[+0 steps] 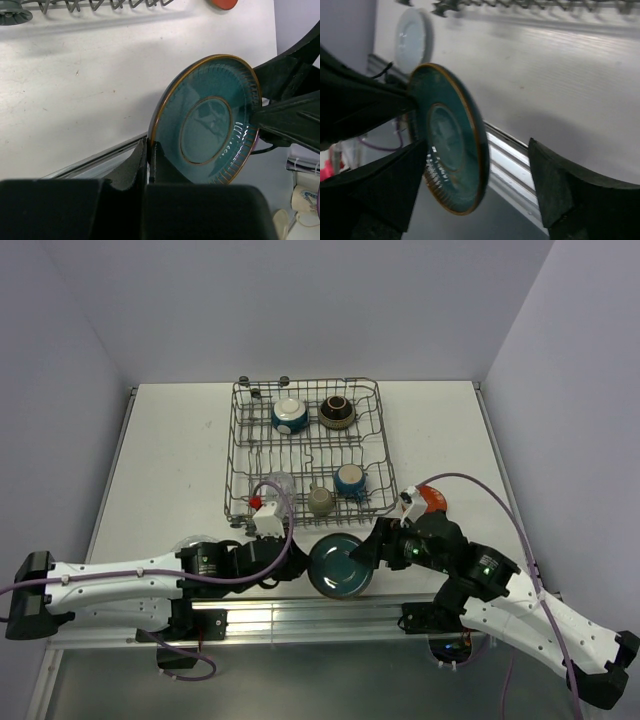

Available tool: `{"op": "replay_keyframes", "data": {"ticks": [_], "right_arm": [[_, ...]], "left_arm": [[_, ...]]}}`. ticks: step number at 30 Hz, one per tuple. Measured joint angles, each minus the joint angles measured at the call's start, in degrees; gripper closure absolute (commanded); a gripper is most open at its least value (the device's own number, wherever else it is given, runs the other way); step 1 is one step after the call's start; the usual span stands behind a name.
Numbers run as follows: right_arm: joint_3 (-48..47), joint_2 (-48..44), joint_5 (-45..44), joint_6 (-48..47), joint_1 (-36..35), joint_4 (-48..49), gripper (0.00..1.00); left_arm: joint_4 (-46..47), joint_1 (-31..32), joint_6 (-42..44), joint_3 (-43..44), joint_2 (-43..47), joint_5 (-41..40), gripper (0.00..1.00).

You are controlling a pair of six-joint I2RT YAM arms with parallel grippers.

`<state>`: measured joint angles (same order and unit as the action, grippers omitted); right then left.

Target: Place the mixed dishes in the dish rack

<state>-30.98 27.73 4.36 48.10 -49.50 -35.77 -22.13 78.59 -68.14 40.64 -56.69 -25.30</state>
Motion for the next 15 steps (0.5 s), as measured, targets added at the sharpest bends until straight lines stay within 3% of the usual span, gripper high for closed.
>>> {"op": "replay_keyframes", "data": {"ticks": [2,5,6,12,13,14,15], "right_arm": [[0.7,0.0,2.8,0.3,0.0,3.4,0.25],[1.4,0.3,6.1,0.4,0.0,7.7,0.68],[1.6,0.4,6.6,0.2,0.1,8.3,0.96],[2.4,3.5,7.4,0.2,0.4,10.6,1.0],[2.2,4.2,7.5,0.2,0.4,11.0,1.0],[1.7,5.2,7.6,0.1,0.4,11.3,1.0],[1.0,6.0,7.6,0.0,0.4,11.5,1.0]], "left_arm": [[-0.1,0.0,0.0,-0.4,0.8,0.1,1.0],[-0.5,0.0,0.4,-0.6,1.9,0.1,1.0],[-1.6,0.0,0.5,-0.6,2.5,0.0,1.0],[-5.3,0.0,1.5,-0.3,5.5,-0.3,1.0],[-6.2,0.0,1.6,0.0,5.5,-0.5,0.91],[-7.2,0.0,1.6,0.5,5.5,-0.9,0.73],[-8.6,0.0,2.0,1.4,5.4,-1.4,0.35]]}}
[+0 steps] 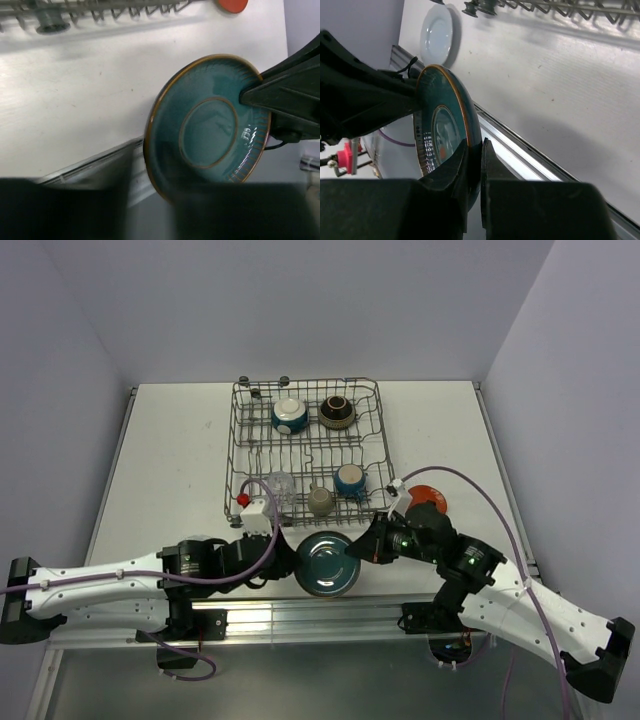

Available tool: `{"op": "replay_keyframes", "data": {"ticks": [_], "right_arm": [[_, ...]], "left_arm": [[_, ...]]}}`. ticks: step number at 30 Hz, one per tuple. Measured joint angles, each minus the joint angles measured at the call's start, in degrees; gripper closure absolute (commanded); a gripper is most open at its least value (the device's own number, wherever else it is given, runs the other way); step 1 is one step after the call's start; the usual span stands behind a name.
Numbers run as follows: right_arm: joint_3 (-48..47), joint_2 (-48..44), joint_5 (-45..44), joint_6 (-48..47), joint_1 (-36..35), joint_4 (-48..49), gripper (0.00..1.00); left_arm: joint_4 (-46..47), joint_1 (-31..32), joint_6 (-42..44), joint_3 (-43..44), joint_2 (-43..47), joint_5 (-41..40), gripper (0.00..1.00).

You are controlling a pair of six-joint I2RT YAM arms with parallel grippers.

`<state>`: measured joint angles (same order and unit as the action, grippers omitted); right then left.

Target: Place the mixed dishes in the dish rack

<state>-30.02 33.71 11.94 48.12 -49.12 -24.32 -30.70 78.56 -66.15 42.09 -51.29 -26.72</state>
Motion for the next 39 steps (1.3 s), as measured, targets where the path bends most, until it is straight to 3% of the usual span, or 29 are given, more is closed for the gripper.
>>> {"op": "replay_keyframes", "data": {"ticks": [2,3,9,13,20,27,39], "right_arm": [[-2.6,1.9,-0.3,-0.6,-0.2,-0.4,1.0],[-4.4,3.3,-0.8,-1.1,-0.3,-1.2,1.0],[-22.6,14.3,-12.9,-5.2,-0.5,-8.5,1.0],[-37.5,23.9,-26.2,-8.2,-0.5,-14.0,1.0],[-59.9,48.2,-47.9,-15.0,2.3,-19.3,1.0],[-70.3,68.3,-59.9,-21.1,4.8,-23.8,1.0],[-78.1,77.1,-65.0,-33.6,9.3,-20.9,1.0]], "left_arm": [[-2.4,0.0,-0.8,3.2,-0.4,-1.4,0.07],[-3.7,0.1,-1.5,5.9,-0.7,-2.8,0.01],[-16.6,0.1,-11.3,17.2,0.4,-14.8,0.01],[-22.5,0.1,-14.3,15.9,4.4,-18.6,0.01],[-22.3,0.1,-13.9,9.6,9.5,-19.2,0.01],[-19.7,0.1,-11.4,7.1,7.9,-18.9,0.01],[-13.0,0.0,-5.8,4.9,4.6,-18.1,0.01]]}}
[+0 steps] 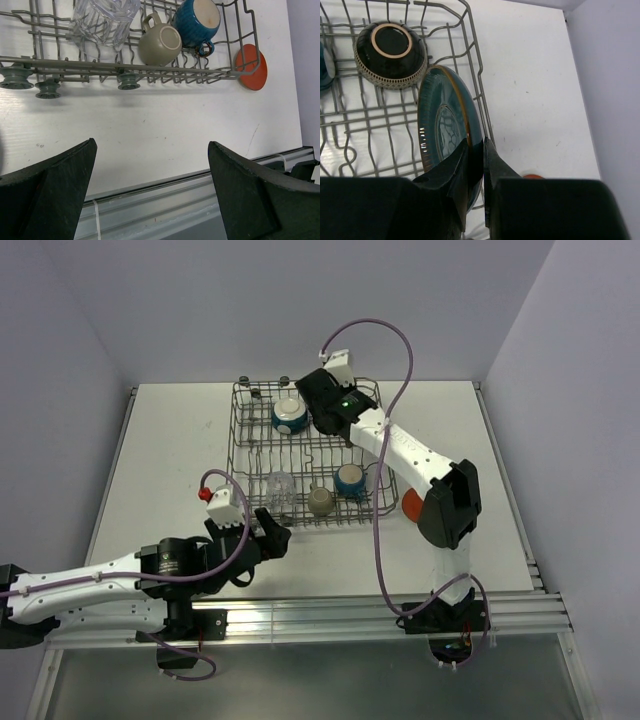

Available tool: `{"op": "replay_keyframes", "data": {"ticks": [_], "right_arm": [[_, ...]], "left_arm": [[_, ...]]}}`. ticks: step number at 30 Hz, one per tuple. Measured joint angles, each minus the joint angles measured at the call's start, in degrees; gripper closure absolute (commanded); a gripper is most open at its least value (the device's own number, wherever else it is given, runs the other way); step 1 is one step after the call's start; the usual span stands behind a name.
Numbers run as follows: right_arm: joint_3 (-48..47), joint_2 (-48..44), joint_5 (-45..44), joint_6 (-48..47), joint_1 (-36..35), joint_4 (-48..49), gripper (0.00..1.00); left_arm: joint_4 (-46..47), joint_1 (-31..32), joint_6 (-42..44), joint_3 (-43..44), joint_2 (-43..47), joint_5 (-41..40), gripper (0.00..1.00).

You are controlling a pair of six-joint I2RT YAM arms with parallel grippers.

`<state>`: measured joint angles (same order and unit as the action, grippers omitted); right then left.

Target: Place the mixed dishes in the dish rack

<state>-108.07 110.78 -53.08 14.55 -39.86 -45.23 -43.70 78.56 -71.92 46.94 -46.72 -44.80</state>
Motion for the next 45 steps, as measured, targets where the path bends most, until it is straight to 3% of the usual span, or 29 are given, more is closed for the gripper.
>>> {"op": "replay_keyframes", "data": {"ticks": [16,45], "right_arm": [[-7.7,12.8,1.9,-4.9,1.1,1.9,1.0],[-8.5,17.0,6.3,0.2,0.5,-1.4,1.0]], "left_arm": [[7.9,-5.1,5.8,-3.7,0.6,5.0,0.01],[8.7,-7.4,6.5,-6.6,4.6,7.7,0.01]]}}
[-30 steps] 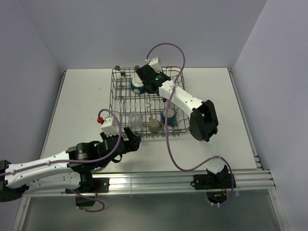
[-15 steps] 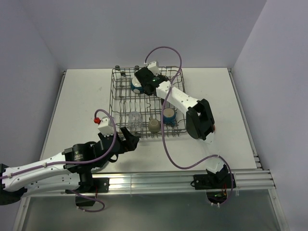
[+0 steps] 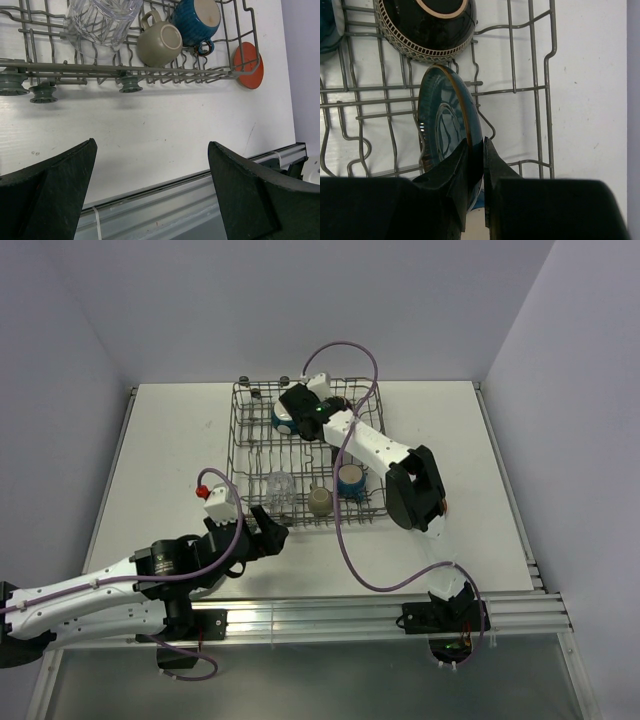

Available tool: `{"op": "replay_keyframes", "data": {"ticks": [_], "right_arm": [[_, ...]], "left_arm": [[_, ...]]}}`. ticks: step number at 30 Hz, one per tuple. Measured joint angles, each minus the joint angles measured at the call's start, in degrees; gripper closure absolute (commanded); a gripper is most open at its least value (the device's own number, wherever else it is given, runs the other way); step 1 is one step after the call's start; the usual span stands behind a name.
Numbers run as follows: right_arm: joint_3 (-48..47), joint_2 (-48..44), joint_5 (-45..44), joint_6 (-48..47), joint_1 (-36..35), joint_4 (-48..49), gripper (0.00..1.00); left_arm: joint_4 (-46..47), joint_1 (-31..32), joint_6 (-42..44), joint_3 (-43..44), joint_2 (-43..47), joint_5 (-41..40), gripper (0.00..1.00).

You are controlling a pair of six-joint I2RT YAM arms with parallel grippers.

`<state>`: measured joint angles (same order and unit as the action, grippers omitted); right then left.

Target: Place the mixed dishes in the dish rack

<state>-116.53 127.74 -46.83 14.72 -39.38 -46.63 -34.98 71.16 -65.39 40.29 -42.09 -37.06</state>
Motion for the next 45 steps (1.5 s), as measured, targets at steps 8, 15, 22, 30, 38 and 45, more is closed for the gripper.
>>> {"op": "replay_keyframes", "data": {"ticks": [8,15,22,30,38,45], "right_arm": [[4.6,-2.2,0.7,3.1,-0.2,0.5,0.2],[8.0,-4.9,2.5,5.6,-0.4,0.2,0.0],[18.6,-19.8,2.6,12.3,-0.1,-0.7,0.0],[51.9,-51.3,7.8,26.8,9.8,2.4,0.02],[76.9,-61.7,19.3,37.0,17.5,6.8,0.04],[89.8,-74.2,26.6,43.0,22.4,15.1,0.08]], "left_arm": [[-0.1,-0.2,0.0,-0.8,0.7,0.3,0.01],[-0.1,-0.3,-0.4,-1.5,1.7,1.1,0.01],[-0.1,-0.5,-1.8,-4.3,3.6,2.4,0.01],[0.9,-0.5,-1.8,-4.7,4.5,4.9,0.01],[4.0,-0.5,-1.4,-4.7,2.7,8.4,0.01],[4.4,-0.5,-1.3,-4.7,2.8,10.1,0.01]]}}
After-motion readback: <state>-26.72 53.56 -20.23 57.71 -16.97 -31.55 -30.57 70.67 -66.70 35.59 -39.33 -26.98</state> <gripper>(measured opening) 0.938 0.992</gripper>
